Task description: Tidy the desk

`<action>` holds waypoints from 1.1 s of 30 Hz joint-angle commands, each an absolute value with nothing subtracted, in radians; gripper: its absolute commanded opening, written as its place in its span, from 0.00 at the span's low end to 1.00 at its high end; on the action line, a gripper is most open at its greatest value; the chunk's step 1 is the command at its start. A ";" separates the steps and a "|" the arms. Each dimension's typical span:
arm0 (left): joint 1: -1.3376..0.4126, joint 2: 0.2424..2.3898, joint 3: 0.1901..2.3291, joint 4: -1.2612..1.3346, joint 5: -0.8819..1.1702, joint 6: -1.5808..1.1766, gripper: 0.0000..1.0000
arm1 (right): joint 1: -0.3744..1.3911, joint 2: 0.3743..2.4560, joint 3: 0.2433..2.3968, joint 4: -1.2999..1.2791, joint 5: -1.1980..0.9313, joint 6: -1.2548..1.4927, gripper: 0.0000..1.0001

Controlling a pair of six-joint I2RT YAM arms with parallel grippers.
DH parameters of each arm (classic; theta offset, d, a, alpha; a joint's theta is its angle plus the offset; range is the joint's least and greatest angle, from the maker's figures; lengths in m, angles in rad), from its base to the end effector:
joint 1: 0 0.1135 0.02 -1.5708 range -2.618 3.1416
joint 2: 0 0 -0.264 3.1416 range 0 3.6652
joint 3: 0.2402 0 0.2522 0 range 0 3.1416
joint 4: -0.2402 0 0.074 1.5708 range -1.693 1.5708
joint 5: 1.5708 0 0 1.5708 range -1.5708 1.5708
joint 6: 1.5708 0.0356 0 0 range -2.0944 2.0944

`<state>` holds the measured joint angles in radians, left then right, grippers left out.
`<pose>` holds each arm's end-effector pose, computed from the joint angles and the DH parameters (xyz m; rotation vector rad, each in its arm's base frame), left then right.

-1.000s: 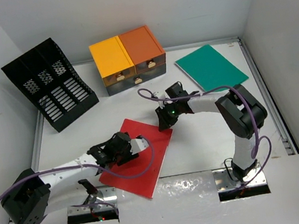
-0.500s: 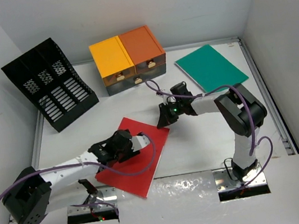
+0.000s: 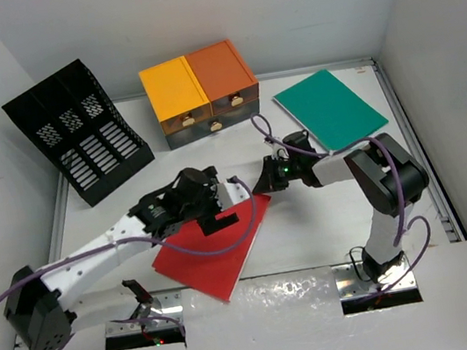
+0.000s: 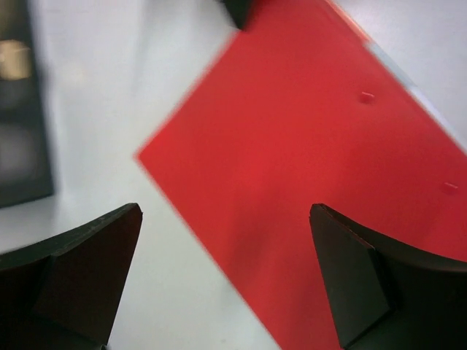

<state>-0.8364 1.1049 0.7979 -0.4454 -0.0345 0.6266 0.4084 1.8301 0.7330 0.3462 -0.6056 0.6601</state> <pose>0.1571 -0.1721 0.2576 1.5391 1.7407 -0.0656 0.2933 0.1490 0.1076 -0.0226 2.4853 1.2071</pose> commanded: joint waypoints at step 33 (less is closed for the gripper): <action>-1.270 1.745 0.951 -0.164 -0.391 0.422 1.00 | 0.354 1.517 0.503 0.554 -0.284 0.841 0.00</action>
